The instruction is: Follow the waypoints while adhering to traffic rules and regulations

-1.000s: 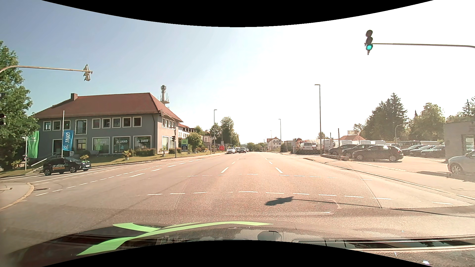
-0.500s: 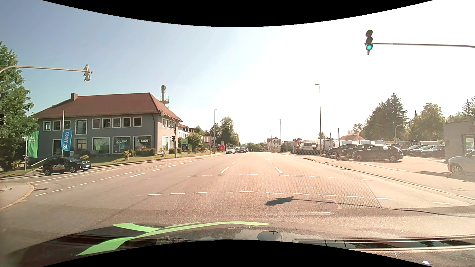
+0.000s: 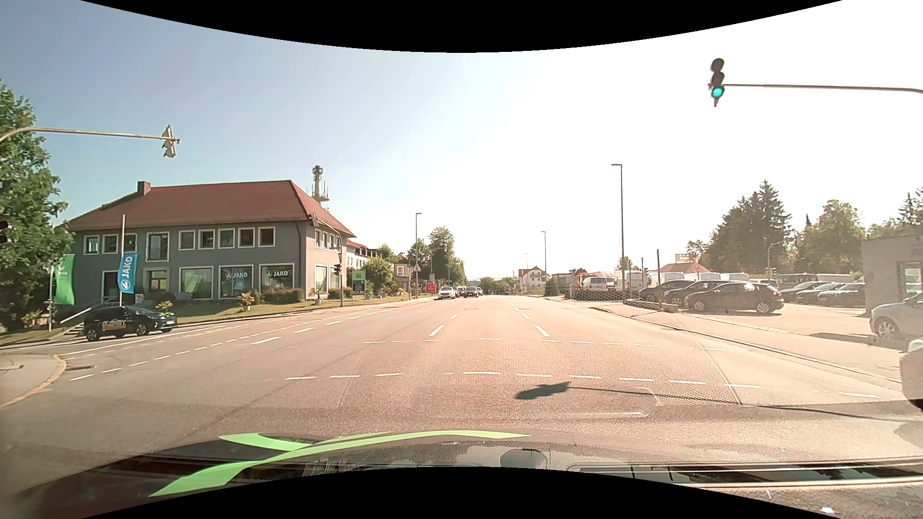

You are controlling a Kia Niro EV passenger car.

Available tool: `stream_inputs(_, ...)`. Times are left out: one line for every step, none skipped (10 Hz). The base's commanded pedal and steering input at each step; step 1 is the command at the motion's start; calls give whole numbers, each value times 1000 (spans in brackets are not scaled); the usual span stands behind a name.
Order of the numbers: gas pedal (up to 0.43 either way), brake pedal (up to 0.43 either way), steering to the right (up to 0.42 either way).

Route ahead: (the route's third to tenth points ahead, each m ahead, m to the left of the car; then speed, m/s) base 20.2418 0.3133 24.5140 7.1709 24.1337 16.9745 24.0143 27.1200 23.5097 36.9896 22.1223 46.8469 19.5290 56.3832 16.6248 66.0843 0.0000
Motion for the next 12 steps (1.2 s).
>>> stream_inputs(0,280,-21)
stream_inputs(0,280,-21)
stream_inputs(0,280,-21)
stream_inputs(0,280,-21)
stream_inputs(0,268,-20)
stream_inputs(39,24,-20)
stream_inputs(59,0,-20)
stream_inputs(59,0,-18)
stream_inputs(169,0,-15)
stream_inputs(240,0,-13)
stream_inputs(228,0,-12)
stream_inputs(240,0,-11)
